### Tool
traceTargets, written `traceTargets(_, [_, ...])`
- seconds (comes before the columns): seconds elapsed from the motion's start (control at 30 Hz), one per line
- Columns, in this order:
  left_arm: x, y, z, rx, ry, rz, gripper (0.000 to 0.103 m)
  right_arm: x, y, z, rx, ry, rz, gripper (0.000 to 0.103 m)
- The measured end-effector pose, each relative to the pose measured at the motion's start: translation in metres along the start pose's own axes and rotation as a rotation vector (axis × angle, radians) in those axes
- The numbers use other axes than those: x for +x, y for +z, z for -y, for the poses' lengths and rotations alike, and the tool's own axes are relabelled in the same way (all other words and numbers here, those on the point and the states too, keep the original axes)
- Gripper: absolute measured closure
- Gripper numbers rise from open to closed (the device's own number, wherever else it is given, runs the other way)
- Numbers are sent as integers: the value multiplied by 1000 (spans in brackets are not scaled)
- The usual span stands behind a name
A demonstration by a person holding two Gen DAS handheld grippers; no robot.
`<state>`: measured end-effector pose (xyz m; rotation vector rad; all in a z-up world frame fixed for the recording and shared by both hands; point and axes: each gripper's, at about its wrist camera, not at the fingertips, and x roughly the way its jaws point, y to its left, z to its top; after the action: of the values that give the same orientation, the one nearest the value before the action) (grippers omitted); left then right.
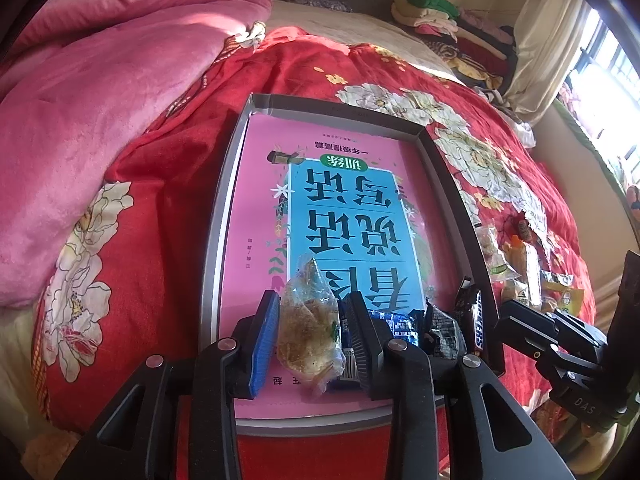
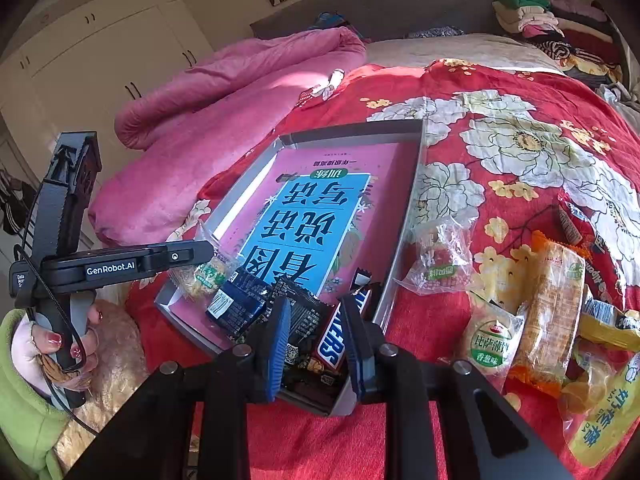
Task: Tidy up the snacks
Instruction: 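Lower both snacks onto the book in the tray and open both grippers, then withdraw both grippers from the tray back toward the snack pile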
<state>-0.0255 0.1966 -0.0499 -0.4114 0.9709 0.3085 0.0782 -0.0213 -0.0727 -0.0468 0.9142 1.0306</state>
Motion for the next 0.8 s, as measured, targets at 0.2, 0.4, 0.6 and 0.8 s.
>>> traceTargets(0.2, [-4,1,3,10,4,8,57,-7,0,-1,-14,-4,17,72])
traceTargets(0.4, [-7,2,3,4,-2,18,54,-11,0,-3,-33,-12,32,68])
traceTargets(0.6, [-17,3,1,-20,-18,45,43,-17,1,-6,-62,-26,55,60])
traceTargets(0.8, [-28,7,4,-46,-49,72,31,-26,3,-12,-96,-32,88,54])
